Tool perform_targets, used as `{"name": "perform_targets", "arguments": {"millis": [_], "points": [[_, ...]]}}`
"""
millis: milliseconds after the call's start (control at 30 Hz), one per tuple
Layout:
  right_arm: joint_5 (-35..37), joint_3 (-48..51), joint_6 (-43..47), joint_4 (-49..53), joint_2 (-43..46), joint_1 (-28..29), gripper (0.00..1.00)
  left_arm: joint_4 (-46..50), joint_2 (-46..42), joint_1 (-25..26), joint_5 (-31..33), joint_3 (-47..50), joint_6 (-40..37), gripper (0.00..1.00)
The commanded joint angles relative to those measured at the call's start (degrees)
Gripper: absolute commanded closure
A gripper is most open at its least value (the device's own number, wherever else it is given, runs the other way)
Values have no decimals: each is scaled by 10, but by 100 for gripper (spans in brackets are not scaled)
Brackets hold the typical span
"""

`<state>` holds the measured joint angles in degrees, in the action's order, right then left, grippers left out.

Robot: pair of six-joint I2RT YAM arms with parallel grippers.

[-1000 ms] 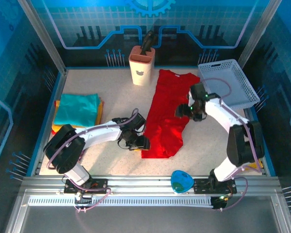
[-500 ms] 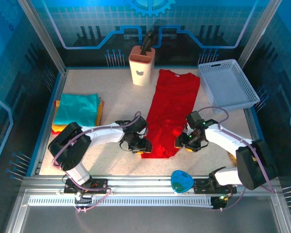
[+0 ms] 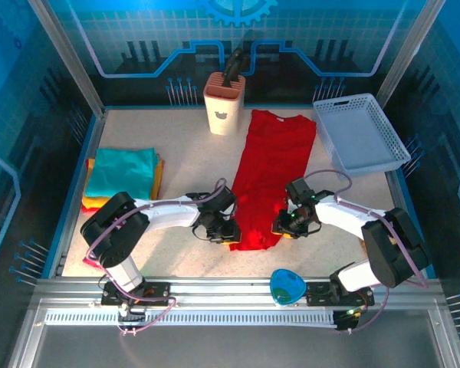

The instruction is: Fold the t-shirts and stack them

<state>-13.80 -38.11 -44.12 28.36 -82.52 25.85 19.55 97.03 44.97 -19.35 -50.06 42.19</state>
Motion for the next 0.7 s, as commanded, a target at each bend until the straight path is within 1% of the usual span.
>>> {"name": "perform_targets", "arguments": {"millis": [0,33,100,200,333,433,500,567,600,633,667], "points": [[-4,10,6,5,10,5,85,5,8,6,-8,11,8,89],[0,10,8,17,18,5,89,10,3,7,-8,11,8,95],[7,6,15,49,36,3,96,21,-9,7,-8,10,7,100],[15,-3,24,103,73,-8,97,39,-31,8,-5,8,3,100],[10,-7,41,159,122,-43,96,62,-47,7,-1,1,-5,100],[-3,-5,53,183,140,-66,92,59,-53,10,-14,0,-4,100],[-24,-10,66,199,139,-84,94,58,-53,10,-29,1,-5,100],[-16,-18,73,217,146,-95,94,67,-57,11,-31,-1,-10,100],[-8,-20,76,221,150,-96,91,69,-59,11,-33,0,-13,100],[-6,-21,79,224,151,-98,86,70,-59,11,-36,-2,-16,99],[-9,-20,84,228,147,-98,84,73,-58,12,-41,-3,-21,96]]}}
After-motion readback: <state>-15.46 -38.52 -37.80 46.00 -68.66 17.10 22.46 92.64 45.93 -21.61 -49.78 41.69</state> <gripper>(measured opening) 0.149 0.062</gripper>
